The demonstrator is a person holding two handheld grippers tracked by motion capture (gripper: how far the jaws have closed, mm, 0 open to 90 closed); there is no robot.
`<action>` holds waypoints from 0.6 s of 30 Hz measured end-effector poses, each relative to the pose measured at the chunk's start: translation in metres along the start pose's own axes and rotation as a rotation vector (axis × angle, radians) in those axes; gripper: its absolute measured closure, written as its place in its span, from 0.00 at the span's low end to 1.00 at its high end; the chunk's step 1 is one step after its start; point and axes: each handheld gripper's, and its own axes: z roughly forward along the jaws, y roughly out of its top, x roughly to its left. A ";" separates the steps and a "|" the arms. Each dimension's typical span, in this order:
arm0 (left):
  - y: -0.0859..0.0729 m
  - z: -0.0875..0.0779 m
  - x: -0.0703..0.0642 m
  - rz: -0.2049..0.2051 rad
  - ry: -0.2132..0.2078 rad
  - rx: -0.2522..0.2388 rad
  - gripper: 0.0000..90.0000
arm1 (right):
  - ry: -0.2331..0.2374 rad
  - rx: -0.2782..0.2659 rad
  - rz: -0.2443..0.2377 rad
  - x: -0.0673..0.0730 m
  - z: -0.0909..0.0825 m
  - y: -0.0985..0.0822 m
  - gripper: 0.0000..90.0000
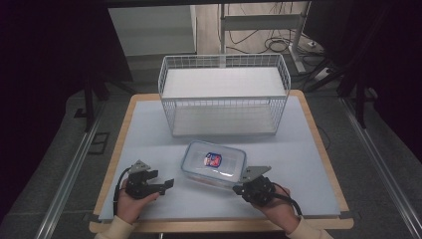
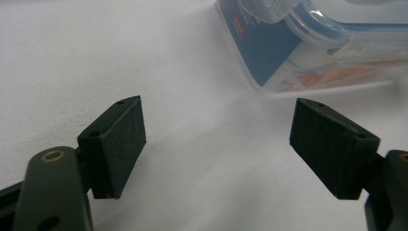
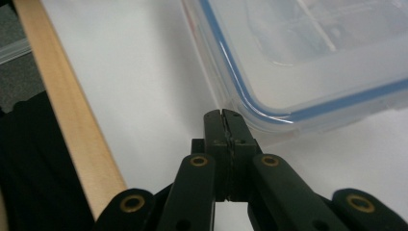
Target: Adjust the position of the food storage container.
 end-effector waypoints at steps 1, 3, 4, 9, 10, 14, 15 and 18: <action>0.000 0.000 0.000 0.000 0.000 0.000 0.22 | -0.004 -0.002 0.008 -0.003 -0.001 -0.001 1.00; 0.000 0.000 0.000 -0.001 0.000 0.000 0.22 | -0.011 -0.007 0.021 -0.009 -0.002 -0.002 1.00; 0.000 0.000 0.000 -0.001 0.000 0.000 0.22 | -0.011 -0.007 0.021 -0.009 -0.002 -0.002 1.00; 0.000 0.000 0.000 -0.001 0.001 0.001 0.22 | -0.041 -0.011 0.049 -0.023 -0.005 -0.005 1.00; 0.000 0.001 0.000 0.000 0.000 0.002 0.22 | -0.048 -0.013 0.056 -0.027 -0.005 -0.006 1.00; 0.000 0.001 0.000 0.002 0.001 0.004 0.22 | -0.074 -0.011 0.079 -0.037 -0.003 -0.007 1.00; 0.000 0.001 0.000 0.002 0.001 0.003 0.22 | -0.064 -0.019 0.089 -0.040 -0.002 -0.008 1.00; 0.000 0.001 0.000 0.003 0.001 0.005 0.22 | -0.069 -0.030 0.102 -0.044 -0.003 -0.008 1.00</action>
